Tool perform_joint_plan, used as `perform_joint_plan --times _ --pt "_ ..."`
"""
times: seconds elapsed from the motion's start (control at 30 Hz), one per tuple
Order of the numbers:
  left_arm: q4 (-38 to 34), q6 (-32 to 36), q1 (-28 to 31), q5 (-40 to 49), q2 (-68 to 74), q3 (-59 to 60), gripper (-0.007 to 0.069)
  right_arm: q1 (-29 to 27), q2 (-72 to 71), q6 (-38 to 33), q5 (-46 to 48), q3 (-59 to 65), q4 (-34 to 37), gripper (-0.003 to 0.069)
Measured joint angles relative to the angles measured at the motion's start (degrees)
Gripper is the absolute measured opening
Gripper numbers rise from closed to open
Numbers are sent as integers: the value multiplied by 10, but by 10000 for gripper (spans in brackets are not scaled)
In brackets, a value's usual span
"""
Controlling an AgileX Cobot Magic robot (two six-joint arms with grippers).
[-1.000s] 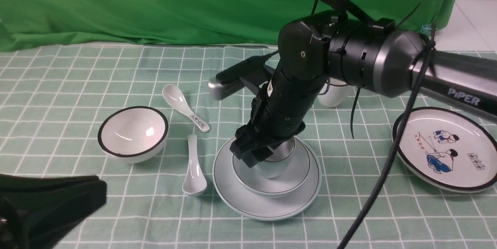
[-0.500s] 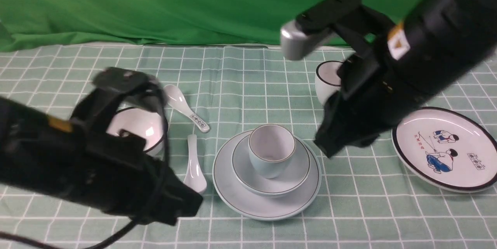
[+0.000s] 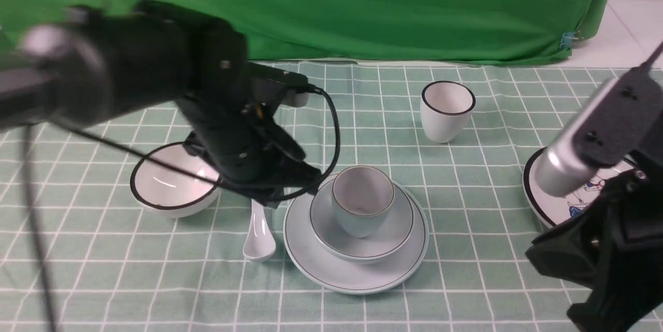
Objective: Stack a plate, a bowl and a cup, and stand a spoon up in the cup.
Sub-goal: Use the left arm to grab a blue soup spoon
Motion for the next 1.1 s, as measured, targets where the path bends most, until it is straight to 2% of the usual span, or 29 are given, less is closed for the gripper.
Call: perform_joint_plan --times 0.23,0.3,0.47,0.73,0.9,1.1 --pt "-26 -24 46 48 73 -57 199 0 -2 0 0 1 -6 118" --pt "-34 -27 57 49 85 -61 264 0 -2 0 -2 1 -7 120" --pt "-43 -27 59 18 92 -64 356 0 -2 0 -4 1 -7 126" --pt "-40 -31 59 1 107 -64 368 0 -2 0 -8 2 -8 133" --pt "-40 -41 59 5 126 -64 352 0 -3 0 -8 17 -8 140" --pt "-38 -42 59 5 141 -65 295 0 -3 -1 -7 26 -8 141"
